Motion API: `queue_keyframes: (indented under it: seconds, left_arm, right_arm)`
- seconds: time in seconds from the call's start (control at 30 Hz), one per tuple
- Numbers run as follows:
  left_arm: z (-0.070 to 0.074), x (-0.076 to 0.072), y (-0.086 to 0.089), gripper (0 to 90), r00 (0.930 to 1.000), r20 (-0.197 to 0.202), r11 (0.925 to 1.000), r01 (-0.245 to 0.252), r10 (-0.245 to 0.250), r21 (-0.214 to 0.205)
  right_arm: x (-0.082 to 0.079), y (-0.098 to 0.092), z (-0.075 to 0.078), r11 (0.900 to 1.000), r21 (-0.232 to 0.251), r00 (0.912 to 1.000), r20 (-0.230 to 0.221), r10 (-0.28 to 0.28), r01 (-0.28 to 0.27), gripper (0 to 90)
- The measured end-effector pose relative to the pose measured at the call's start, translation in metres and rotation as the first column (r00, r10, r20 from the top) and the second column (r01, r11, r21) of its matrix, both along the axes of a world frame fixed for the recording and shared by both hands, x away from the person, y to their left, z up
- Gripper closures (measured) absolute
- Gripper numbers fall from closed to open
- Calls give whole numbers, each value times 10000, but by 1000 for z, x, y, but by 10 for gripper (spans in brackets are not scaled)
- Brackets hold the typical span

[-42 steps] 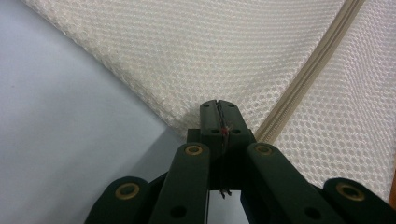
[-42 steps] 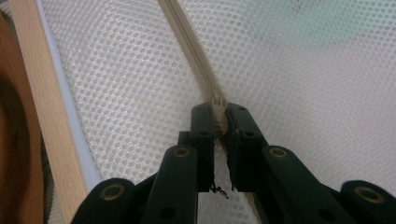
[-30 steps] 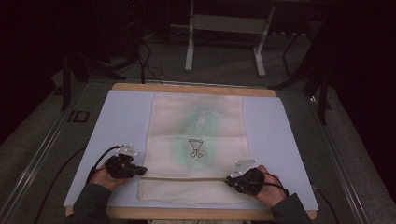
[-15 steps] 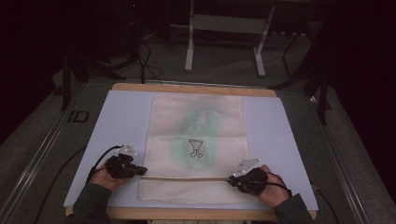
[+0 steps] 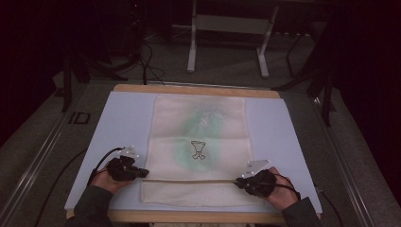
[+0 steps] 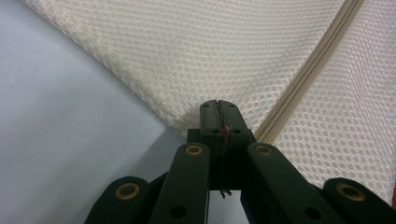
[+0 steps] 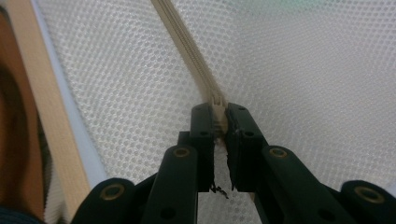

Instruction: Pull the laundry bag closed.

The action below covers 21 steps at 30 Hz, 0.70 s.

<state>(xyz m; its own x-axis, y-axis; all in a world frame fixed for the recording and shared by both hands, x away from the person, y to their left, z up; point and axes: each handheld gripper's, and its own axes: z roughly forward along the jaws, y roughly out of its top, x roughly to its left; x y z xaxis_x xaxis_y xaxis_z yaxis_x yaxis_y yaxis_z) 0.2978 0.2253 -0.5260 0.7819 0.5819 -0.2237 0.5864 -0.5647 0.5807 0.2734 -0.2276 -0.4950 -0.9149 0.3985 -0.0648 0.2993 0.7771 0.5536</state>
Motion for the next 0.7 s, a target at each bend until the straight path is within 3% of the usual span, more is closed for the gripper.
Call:
queue_keyframes:
  seconds: [0.2,0.7]
  left_arm:
    - [0,0,0,900,10000,14,10000,2,-2,14]
    - [0,0,0,900,10000,-11,10000,25,-25,15]
  right_arm:
    - [1,-5,1,9999,-152,10000,-36,-57,56,821]
    - [6,-30,1,9990,80,9983,-406,-430,434,821]
